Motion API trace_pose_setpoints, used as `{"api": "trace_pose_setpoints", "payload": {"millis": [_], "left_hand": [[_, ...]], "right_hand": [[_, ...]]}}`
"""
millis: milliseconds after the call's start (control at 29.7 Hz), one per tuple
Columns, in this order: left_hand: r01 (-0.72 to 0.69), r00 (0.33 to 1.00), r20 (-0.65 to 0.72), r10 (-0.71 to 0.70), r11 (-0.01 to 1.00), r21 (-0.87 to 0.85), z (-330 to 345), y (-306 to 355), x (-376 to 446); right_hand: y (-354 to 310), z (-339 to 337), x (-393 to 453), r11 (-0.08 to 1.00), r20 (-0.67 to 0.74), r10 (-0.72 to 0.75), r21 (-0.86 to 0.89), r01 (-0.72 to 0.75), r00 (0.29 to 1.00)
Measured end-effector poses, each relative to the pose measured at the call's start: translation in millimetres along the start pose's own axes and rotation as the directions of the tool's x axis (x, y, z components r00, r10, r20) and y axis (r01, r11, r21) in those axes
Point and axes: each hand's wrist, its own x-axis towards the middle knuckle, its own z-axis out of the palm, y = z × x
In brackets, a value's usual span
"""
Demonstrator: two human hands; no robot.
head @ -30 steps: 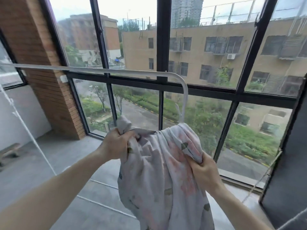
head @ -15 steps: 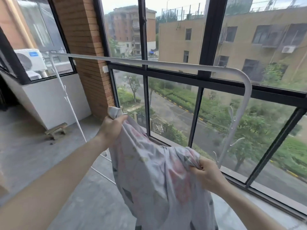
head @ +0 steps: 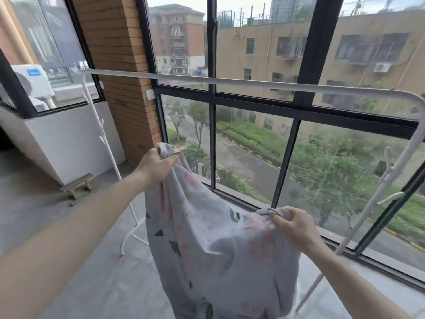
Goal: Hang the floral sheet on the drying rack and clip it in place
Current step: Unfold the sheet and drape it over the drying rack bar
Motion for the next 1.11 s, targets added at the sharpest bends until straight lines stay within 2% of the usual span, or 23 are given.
{"api": "trace_pose_setpoints", "payload": {"millis": [67,135,235,303,370,471,538,639,740,841,908,1009,1043,1110], "left_hand": [[-0.012,1.000,-0.012,0.011,1.000,-0.018,-14,-14,10],[-0.039,0.999,-0.036,0.039,0.999,-0.015,-22,-21,16],[-0.127,0.992,-0.022,0.127,0.992,-0.011,-24,-25,21],[-0.185,0.983,0.004,0.185,0.983,-0.015,-21,-23,24],[-0.226,0.972,0.045,0.230,0.972,-0.069,-15,-18,29],[-0.269,0.943,0.160,0.292,0.952,-0.149,-8,-12,35],[-0.293,0.909,0.262,0.325,0.944,-0.152,-3,-10,39],[-0.343,0.858,0.344,0.382,0.924,-0.170,2,-14,48],[-0.302,0.871,0.357,0.337,0.941,-0.149,-4,-25,64],[-0.338,0.842,0.384,0.379,0.925,-0.171,-14,-26,71],[-0.357,0.837,0.357,0.415,0.908,-0.220,-22,-27,77],[-0.345,0.820,0.359,0.445,0.886,-0.310,-38,-40,95],[-0.325,0.839,0.351,0.416,0.900,-0.291,-44,-48,104],[-0.310,0.880,0.335,0.337,0.941,-0.133,-62,-69,124]], "right_hand": [[-4,17,-5,0.999,-0.033,0.051,-0.015,-0.051,0.998],[4,29,-8,0.988,-0.004,0.130,-0.088,-0.130,0.991],[23,43,-11,0.902,0.164,0.305,-0.367,-0.229,0.938],[26,54,-9,0.842,0.264,0.349,-0.510,-0.178,0.899],[13,68,0,0.888,0.336,0.281,-0.446,-0.111,0.899],[-40,89,22,0.988,0.379,0.031,-0.151,0.029,0.925],[-85,101,39,0.992,0.348,-0.115,-0.005,0.125,0.931],[-137,115,70,0.964,0.323,-0.261,0.029,0.266,0.910],[-159,128,98,0.932,0.466,-0.334,0.033,0.361,0.819],[-173,156,111,0.895,0.587,-0.436,0.202,0.399,0.682],[-173,183,120,0.884,0.614,-0.458,0.240,0.400,0.643],[-179,204,130,0.872,0.586,-0.468,0.187,0.452,0.662],[-187,200,129,0.873,0.527,-0.478,0.195,0.448,0.702],[-197,189,134,0.886,0.331,-0.454,0.271,0.377,0.827]]}}
